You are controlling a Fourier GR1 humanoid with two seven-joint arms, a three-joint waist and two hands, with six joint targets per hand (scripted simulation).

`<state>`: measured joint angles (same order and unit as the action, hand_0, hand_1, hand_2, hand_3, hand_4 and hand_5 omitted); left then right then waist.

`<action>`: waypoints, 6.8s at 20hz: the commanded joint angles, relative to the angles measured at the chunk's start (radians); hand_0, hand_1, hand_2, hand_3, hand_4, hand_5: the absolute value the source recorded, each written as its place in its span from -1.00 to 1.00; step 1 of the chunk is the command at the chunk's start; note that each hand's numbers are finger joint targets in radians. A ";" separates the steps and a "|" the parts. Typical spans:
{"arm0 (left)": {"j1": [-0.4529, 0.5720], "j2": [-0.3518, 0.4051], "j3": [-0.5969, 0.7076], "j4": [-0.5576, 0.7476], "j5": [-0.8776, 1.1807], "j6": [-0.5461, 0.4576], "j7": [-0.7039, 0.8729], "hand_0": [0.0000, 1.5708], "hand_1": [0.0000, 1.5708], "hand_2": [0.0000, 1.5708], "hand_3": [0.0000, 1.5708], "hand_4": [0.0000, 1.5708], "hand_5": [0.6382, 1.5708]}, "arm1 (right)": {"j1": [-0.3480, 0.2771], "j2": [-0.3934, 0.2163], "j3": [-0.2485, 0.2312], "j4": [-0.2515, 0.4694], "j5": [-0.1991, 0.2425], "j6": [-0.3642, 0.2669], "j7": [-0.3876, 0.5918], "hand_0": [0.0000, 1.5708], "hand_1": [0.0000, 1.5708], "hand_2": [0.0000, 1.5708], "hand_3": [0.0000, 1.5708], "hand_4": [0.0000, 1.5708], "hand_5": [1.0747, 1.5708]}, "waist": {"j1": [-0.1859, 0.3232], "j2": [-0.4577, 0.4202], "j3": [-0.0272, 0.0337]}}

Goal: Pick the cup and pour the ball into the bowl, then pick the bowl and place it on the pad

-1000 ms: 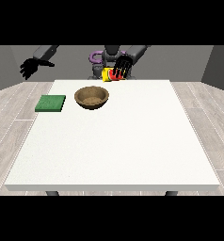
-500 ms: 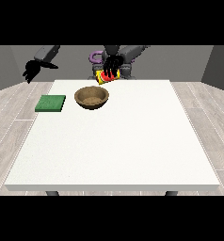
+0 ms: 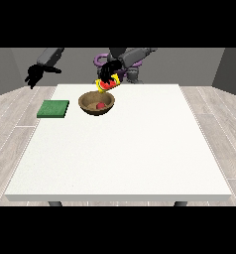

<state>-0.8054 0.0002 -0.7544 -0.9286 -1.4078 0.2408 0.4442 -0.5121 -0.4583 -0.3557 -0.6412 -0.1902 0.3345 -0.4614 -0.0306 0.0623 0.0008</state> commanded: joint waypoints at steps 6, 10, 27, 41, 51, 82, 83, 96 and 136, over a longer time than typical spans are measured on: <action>-0.148 0.041 -0.035 0.043 -0.130 -0.209 -0.093 0.92 0.92 1.00 1.00 0.53 0.73 | 0.021 0.035 0.029 0.016 0.009 0.014 0.023 -1.00 -1.00 -1.00 -0.78 -1.00 0.78 | -0.016 -0.070 -0.0004; -0.218 0.001 -0.020 -0.041 -0.170 -0.321 -0.122 0.98 0.98 1.00 1.00 0.52 0.78 | 0.045 -0.046 -0.022 0.072 -0.003 0.030 -0.046 -1.00 -1.00 -1.00 -0.78 -1.00 0.78 | 0.045 -0.034 0.0003; 0.082 0.100 0.481 -0.250 0.331 0.034 -0.264 -0.37 -0.37 1.00 0.98 0.12 0.99 | 0.008 0.021 -0.039 0.037 -0.053 -0.060 0.066 -1.00 -1.00 -1.00 -1.00 -0.40 0.95 | 0.195 0.032 -0.0049; 0.207 0.000 0.749 -0.238 1.046 0.042 -0.650 -1.00 -1.00 -1.00 -1.00 -1.00 0.94 | -0.082 0.205 0.039 -0.069 -0.041 -0.149 0.087 -1.00 -1.00 -1.00 -1.00 -0.52 0.97 | 0.116 0.233 -0.0040; 0.215 0.039 0.853 -0.145 1.120 -0.062 -0.689 -1.00 -1.00 -1.00 -1.00 -1.00 0.92 | -0.005 0.239 0.109 -0.040 -0.008 -0.127 0.108 -1.00 -1.00 -1.00 -1.00 -0.96 0.89 | 0.053 0.111 -0.0006; 0.223 0.063 0.777 -0.324 1.150 -0.162 -0.591 -1.00 -1.00 -1.00 -1.00 -1.00 0.99 | -0.031 0.333 0.107 0.182 0.015 -0.371 0.097 1.00 1.00 1.00 0.05 -0.17 1.00 | 0.200 0.146 -0.0009; 0.229 0.058 0.766 -0.325 1.141 -0.157 -0.606 -1.00 -1.00 -1.00 -1.00 -1.00 0.99 | -0.032 0.317 0.112 0.188 0.025 -0.374 0.109 1.00 1.00 1.00 1.00 0.22 0.94 | 0.204 0.167 -0.0009; 0.259 0.162 0.903 -0.192 1.222 -0.200 -0.644 -1.00 -1.00 -1.00 -1.00 -1.00 1.00 | -0.180 0.310 0.194 0.101 0.079 -0.496 0.444 1.00 1.00 1.00 1.00 0.31 0.95 | 0.088 0.027 -0.0010; 0.254 0.097 0.780 -0.645 1.085 -0.012 -0.603 -1.00 -1.00 -1.00 -1.00 -1.00 0.98 | -0.199 -0.342 -0.077 0.280 -0.065 0.023 0.163 1.00 1.00 1.00 -0.44 0.31 1.00 | 0.070 0.485 0.0015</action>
<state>-0.5364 0.1006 0.0281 -1.5182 -0.3145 0.2199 -0.2148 -0.6935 -0.7844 -0.4483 -0.3739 -0.2809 0.3568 -0.2658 0.0537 0.5254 0.0025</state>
